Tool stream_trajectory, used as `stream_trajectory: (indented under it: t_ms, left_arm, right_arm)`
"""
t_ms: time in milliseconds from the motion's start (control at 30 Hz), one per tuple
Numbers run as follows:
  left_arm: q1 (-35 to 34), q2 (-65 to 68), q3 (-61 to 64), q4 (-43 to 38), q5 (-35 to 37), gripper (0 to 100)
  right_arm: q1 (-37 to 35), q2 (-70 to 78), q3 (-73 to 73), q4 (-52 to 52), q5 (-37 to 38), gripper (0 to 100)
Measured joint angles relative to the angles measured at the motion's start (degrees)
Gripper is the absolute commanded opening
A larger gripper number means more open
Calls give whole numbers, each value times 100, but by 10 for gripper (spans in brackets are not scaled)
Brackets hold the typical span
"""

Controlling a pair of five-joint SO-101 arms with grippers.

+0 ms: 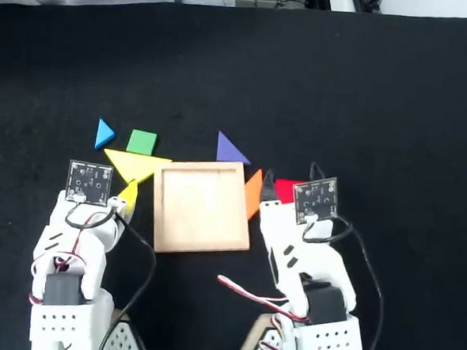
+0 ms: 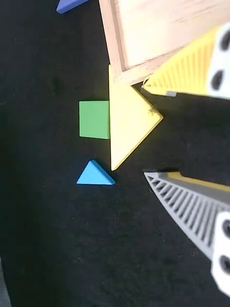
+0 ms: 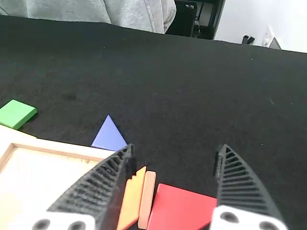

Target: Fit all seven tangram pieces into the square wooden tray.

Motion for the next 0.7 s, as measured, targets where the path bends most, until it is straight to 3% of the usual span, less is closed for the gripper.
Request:
stream_trajectory:
  t_ms: [700]
  left_arm:
    - [0,0,0,0,-35,252]
  right_arm:
    - [-176,0,0,123,0,272]
